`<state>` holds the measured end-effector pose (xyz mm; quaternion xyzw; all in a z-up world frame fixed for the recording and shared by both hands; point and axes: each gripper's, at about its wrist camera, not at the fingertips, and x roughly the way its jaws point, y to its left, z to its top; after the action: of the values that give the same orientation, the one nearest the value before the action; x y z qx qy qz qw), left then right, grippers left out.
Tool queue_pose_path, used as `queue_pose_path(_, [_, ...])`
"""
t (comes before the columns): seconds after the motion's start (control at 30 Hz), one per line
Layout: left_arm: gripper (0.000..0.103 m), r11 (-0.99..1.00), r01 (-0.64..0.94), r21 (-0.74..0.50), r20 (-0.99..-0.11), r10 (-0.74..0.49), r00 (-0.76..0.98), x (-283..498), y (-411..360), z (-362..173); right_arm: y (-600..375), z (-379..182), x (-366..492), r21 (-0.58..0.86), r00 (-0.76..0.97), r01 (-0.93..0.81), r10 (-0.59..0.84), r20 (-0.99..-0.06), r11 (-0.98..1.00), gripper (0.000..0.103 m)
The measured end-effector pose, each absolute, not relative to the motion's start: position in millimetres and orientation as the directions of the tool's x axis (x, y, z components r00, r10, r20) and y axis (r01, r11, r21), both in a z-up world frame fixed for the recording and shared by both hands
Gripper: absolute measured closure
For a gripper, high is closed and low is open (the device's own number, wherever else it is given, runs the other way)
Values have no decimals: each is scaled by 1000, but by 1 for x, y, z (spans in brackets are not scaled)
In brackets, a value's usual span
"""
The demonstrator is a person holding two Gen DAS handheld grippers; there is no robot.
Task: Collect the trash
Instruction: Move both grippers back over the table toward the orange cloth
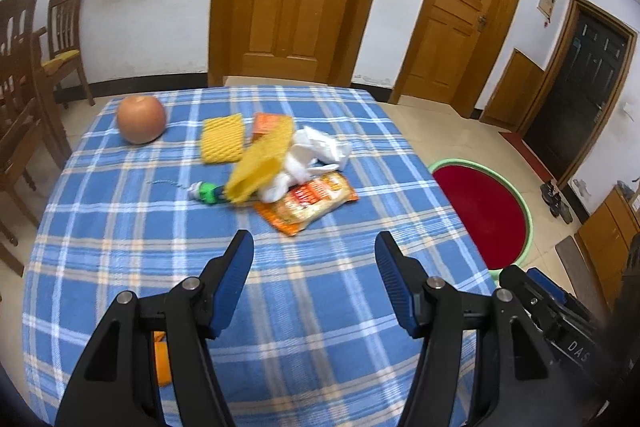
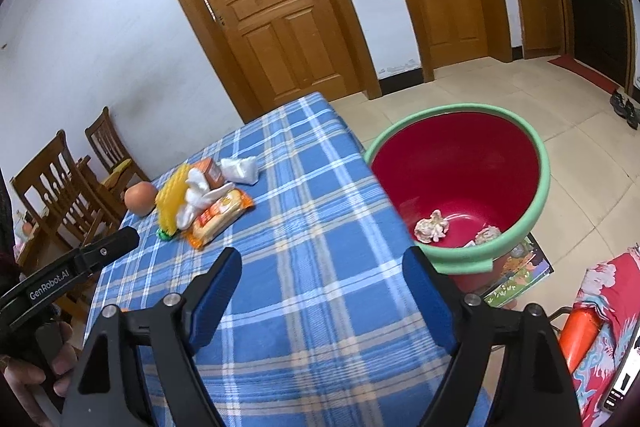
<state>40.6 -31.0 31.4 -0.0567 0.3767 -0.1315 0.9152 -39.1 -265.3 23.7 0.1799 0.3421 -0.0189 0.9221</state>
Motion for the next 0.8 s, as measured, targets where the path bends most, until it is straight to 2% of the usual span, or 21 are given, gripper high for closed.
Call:
queue_pose_path(0.23, [40, 971, 144, -193, -680, -238, 693, 28, -4, 29, -248, 20, -38, 314, 752, 124, 118, -649, 941, 12])
queue_pose_path(0.8, [40, 986, 8, -166, -735, -129, 666, 16, 52, -5, -231, 10, -35, 306, 721, 104, 139, -678, 946, 12])
